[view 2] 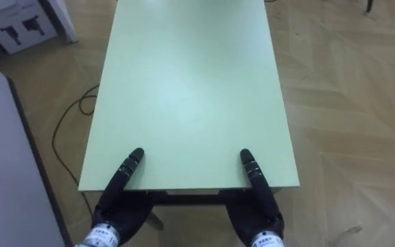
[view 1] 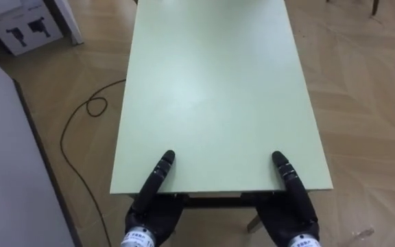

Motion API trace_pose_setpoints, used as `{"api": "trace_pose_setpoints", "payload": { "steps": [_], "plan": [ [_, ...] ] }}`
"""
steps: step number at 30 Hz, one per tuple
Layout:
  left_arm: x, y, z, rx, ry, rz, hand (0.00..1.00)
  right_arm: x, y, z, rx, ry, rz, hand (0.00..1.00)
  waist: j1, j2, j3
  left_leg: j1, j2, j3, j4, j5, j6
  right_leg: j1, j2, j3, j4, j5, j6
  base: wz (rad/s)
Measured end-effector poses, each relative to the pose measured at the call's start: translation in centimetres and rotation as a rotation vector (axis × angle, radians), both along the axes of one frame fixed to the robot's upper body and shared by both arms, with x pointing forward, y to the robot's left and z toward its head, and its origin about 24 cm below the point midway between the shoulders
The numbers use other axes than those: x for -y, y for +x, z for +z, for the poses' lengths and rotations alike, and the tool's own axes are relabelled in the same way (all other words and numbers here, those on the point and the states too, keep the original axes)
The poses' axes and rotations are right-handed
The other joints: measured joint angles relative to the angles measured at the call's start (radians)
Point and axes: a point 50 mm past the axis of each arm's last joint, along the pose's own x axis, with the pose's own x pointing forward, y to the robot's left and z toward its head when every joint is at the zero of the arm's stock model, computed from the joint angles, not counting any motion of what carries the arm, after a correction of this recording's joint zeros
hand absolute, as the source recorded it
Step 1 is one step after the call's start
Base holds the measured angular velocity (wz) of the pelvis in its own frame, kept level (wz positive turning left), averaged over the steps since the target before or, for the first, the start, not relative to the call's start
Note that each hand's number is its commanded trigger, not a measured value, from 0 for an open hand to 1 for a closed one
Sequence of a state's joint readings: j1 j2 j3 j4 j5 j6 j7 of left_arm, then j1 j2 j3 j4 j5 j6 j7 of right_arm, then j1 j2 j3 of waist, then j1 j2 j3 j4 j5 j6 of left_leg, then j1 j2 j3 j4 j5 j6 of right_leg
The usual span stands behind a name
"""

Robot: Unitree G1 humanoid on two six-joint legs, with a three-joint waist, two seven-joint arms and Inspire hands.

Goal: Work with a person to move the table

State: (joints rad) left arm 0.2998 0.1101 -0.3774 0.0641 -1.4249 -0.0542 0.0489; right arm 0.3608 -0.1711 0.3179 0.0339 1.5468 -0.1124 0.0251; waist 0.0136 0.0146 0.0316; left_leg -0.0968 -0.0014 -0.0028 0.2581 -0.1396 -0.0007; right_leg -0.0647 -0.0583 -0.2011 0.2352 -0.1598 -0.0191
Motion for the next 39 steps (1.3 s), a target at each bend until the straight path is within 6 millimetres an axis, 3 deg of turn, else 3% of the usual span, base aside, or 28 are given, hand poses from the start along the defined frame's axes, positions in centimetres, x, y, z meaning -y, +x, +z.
{"api": "trace_pose_setpoints", "payload": {
  "steps": [4, 6, 9, 12, 15, 16, 21, 29, 35, 39],
  "plan": [
    [0.2, -0.05, 0.01, 0.001, -0.006, 0.007, 1.0, 0.02, 0.25, 0.09, -0.002, -0.02, -0.002, 1.0, -0.003, 0.002, -0.0006, -0.059, 0.015, 0.016, 0.09, -0.025, -0.001, 0.001, 0.013, -0.006, 0.003, -0.003, -0.003, 0.39],
    [0.17, -0.2, -0.07, -0.004, -0.005, 0.009, 1.0, 0.02, 0.28, 0.06, -0.011, -0.034, -0.002, 1.0, -0.004, 0.003, -0.0003, -0.092, 0.041, 0.076, 0.127, -0.029, 0.002, 0.0, 0.022, -0.003, 0.006, -0.004, -0.005, 0.49],
    [0.13, -0.39, -0.18, -0.012, -0.014, 0.018, 1.0, -0.01, 0.34, 0.09, -0.012, -0.049, 0.005, 1.0, -0.001, 0.008, -0.0011, -0.106, 0.047, 0.097, 0.142, -0.028, 0.002, 0.005, 0.023, -0.01, 0.016, -0.022, -0.007, 0.44],
    [0.33, -0.46, -0.19, -0.017, -0.026, 0.022, 1.0, 0.14, 0.43, 0.14, -0.009, -0.065, 0.008, 1.0, -0.02, 0.025, -0.006, -0.124, 0.083, 0.171, 0.164, -0.026, 0.006, 0.019, 0.01, -0.069, 0.014, -0.033, -0.007, 0.54],
    [0.5, -0.5, -0.17, -0.014, -0.028, 0.028, 1.0, 0.27, 0.53, 0.28, -0.003, -0.074, 0.011, 1.0, -0.038, 0.038, -0.0071, -0.135, 0.092, 0.205, 0.156, -0.013, 0.017, 0.029, 0.005, -0.109, 0.01, -0.034, -0.005, 0.49],
    [0.55, -0.52, -0.16, -0.013, -0.027, 0.03, 1.0, 0.29, 0.56, 0.33, -0.001, -0.077, 0.013, 1.0, -0.037, 0.039, -0.0077, -0.134, 0.09, 0.217, 0.142, -0.004, 0.019, 0.031, 0.004, -0.117, 0.006, -0.034, -0.004, 0.28],
    [0.79, -0.59, -0.13, -0.009, -0.032, 0.044, 1.0, 0.36, 0.74, 0.42, -0.002, -0.083, 0.014, 1.0, -0.049, 0.039, -0.0078, -0.113, 0.042, 0.19, 0.066, 0.041, 0.03, 0.04, -0.029, -0.16, 0.004, -0.037, 0.005, 0.29],
    [0.76, -0.7, -0.25, -0.021, -0.046, 0.048, 1.0, 0.3, 0.85, 0.53, 0.002, -0.097, 0.024, 1.0, -0.035, 0.035, -0.0048, -0.107, 0.03, 0.217, 0.041, 0.047, 0.042, 0.051, -0.064, -0.174, 0.012, -0.045, 0.027, 0.23],
    [0.67, -0.65, -0.24, -0.021, -0.049, 0.055, 1.0, 0.18, 1.03, 0.63, 0.009, -0.099, 0.029, 1.0, -0.031, 0.035, -0.0047, -0.136, 0.001, 0.219, 0.053, 0.026, 0.073, 0.018, -0.101, -0.149, 0.092, -0.066, 0.063, 0.35],
    [0.55, -0.64, -0.24, -0.019, -0.04, 0.052, 1.0, 0.11, 0.94, 0.56, 0.005, -0.093, 0.028, 1.0, -0.04, 0.024, -0.0005, -0.136, -0.032, 0.208, 0.07, 0.018, 0.103, 0.009, -0.132, -0.087, 0.163, -0.09, 0.099, 0.33]
  ]
}}
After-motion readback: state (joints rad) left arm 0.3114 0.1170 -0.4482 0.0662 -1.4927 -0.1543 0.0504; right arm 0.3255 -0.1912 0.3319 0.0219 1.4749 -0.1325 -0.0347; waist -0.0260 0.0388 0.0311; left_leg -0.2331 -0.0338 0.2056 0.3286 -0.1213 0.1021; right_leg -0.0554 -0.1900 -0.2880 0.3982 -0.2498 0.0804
